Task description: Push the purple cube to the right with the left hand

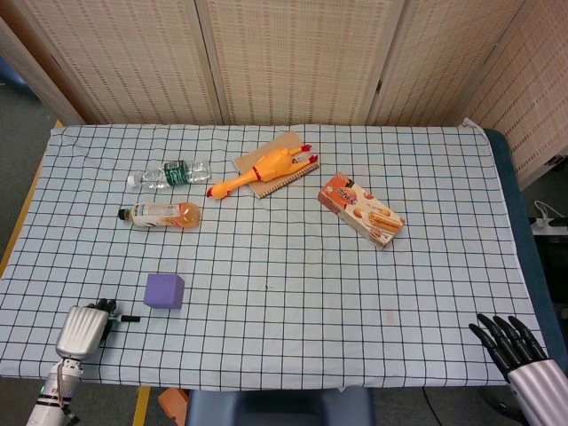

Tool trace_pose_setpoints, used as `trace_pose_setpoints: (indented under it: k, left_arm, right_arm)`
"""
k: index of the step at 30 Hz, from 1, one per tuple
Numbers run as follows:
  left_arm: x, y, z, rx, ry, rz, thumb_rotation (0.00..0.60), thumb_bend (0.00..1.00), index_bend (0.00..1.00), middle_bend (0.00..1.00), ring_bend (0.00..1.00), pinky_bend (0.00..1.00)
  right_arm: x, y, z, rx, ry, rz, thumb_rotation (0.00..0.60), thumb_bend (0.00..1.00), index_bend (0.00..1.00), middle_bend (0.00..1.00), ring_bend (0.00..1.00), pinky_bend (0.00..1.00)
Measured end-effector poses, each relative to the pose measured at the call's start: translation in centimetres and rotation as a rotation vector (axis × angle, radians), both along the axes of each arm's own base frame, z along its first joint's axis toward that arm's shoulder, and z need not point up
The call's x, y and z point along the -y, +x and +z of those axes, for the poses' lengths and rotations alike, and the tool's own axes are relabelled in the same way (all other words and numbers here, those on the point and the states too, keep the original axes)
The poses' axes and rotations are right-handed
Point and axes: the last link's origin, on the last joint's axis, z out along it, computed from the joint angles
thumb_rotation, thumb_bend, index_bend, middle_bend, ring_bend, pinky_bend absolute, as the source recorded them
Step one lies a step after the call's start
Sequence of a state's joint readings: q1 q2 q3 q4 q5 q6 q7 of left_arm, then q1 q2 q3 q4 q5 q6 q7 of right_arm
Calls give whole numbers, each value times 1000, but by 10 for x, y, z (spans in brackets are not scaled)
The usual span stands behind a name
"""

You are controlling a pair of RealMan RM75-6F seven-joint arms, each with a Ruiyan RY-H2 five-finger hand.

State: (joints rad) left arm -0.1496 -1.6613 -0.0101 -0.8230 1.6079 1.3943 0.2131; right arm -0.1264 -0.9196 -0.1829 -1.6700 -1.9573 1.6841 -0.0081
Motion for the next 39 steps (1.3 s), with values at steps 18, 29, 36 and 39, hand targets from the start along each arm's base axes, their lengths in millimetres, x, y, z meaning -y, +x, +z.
trace_pose_setpoints:
  k: [18,29,36,39]
  left_arm:
    - [-5,-7,2,-25,33,-20,600,473,678,689,730,963]
    - [-9,-16,25,-11,98,-84,600,588,785,801,757,979]
    - [-20,-25,46,57,91,-116,600,592,786,804,761,978]
    - [-27,-26,50,89,81,-132,600,592,786,805,762,979]
  right_arm:
    - [0,-1,0,0,-1,-6,600,96,0,0,0,0]
    - [2,-2,-3,-16,-5,-17,600,95,0,0,0,0]
    - [5,-1,-11,-49,-6,-33,600,95,0,0,0,0]
    - [6,-1,-15,-62,-3,-41,600,95,0,0,0,0]
